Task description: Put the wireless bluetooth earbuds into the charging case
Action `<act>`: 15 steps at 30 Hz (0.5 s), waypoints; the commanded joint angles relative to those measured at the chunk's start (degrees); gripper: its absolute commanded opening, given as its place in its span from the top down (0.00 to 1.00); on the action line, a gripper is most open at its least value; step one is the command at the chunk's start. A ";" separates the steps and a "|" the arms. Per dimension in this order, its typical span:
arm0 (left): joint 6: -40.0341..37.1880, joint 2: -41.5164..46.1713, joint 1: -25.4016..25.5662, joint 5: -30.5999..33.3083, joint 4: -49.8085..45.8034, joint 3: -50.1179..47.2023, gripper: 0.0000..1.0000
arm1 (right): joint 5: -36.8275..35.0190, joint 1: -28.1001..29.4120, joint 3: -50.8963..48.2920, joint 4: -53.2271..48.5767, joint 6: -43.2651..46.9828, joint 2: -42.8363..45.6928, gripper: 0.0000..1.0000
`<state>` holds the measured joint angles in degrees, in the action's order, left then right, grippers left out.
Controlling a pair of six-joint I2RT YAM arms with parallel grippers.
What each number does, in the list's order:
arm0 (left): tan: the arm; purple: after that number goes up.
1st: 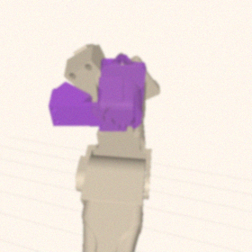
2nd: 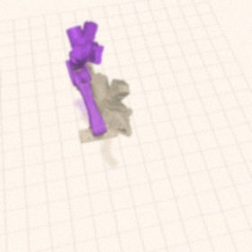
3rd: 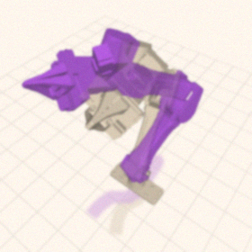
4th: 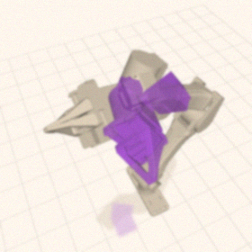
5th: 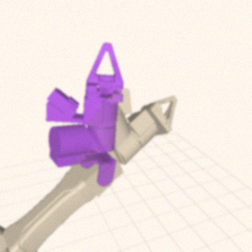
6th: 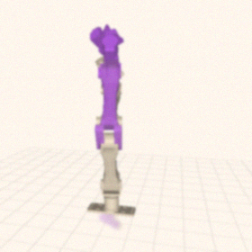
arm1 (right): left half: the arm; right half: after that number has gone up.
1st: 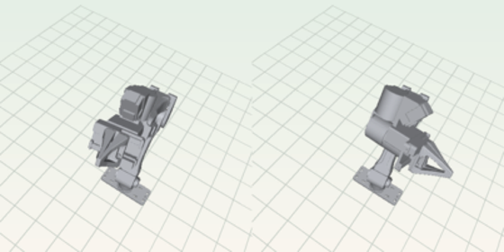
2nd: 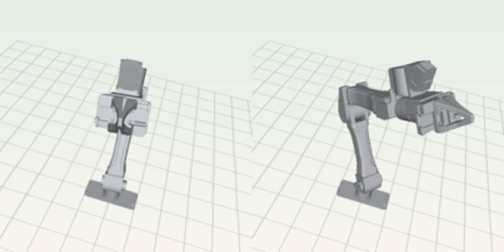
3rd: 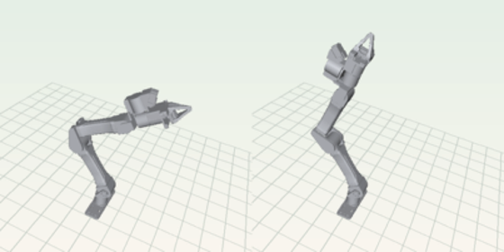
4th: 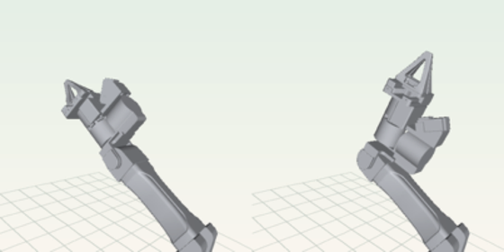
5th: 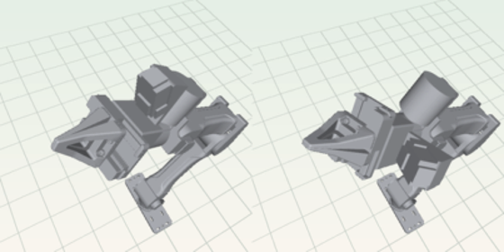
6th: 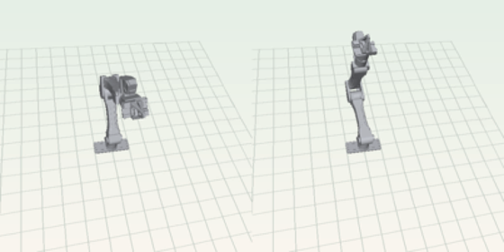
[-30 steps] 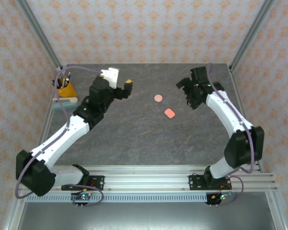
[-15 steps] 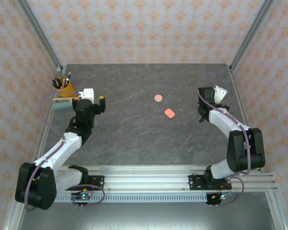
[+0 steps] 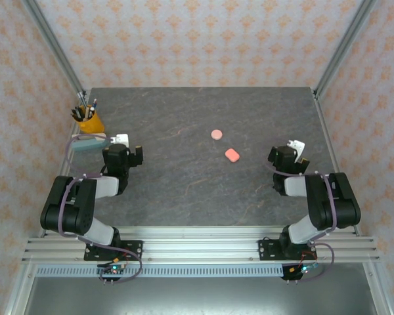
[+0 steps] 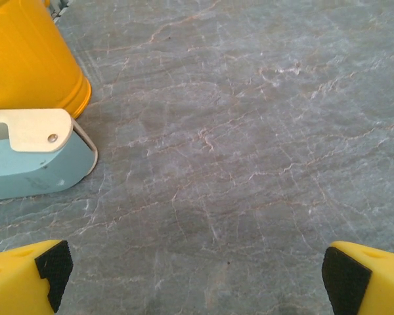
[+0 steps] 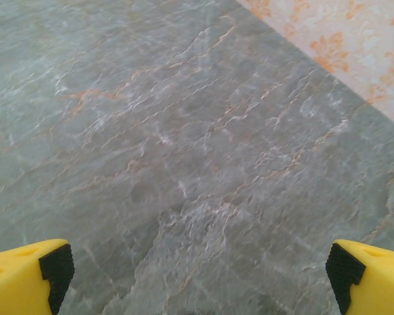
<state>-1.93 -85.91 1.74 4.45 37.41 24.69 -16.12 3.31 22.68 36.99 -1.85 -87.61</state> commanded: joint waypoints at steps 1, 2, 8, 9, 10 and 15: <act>1.12 0.10 -0.51 -3.66 4.72 -0.13 0.00 | 3.89 -0.30 0.23 11.64 2.44 -0.92 0.00; 1.13 -0.02 -0.51 -3.60 5.15 -0.10 0.00 | 3.84 -0.32 0.09 12.07 2.43 -1.15 0.00; 1.05 -0.04 -0.42 -3.48 4.96 -0.03 0.00 | 3.85 -0.11 -0.16 10.53 2.54 0.33 0.01; 1.02 0.02 -0.44 -3.48 4.92 -0.08 0.00 | 3.97 -0.15 0.33 8.73 2.37 0.84 0.01; 0.95 -0.05 -0.42 -3.44 4.95 -0.08 0.00 | 3.95 -0.10 0.12 9.61 2.52 0.64 0.01; 0.90 -0.05 -0.42 -3.41 5.00 -0.08 0.00 | 3.79 -0.02 1.04 8.29 2.33 0.19 0.01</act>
<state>-1.48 -85.91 1.58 1.26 40.36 24.69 -12.56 3.22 22.94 44.27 0.14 -87.90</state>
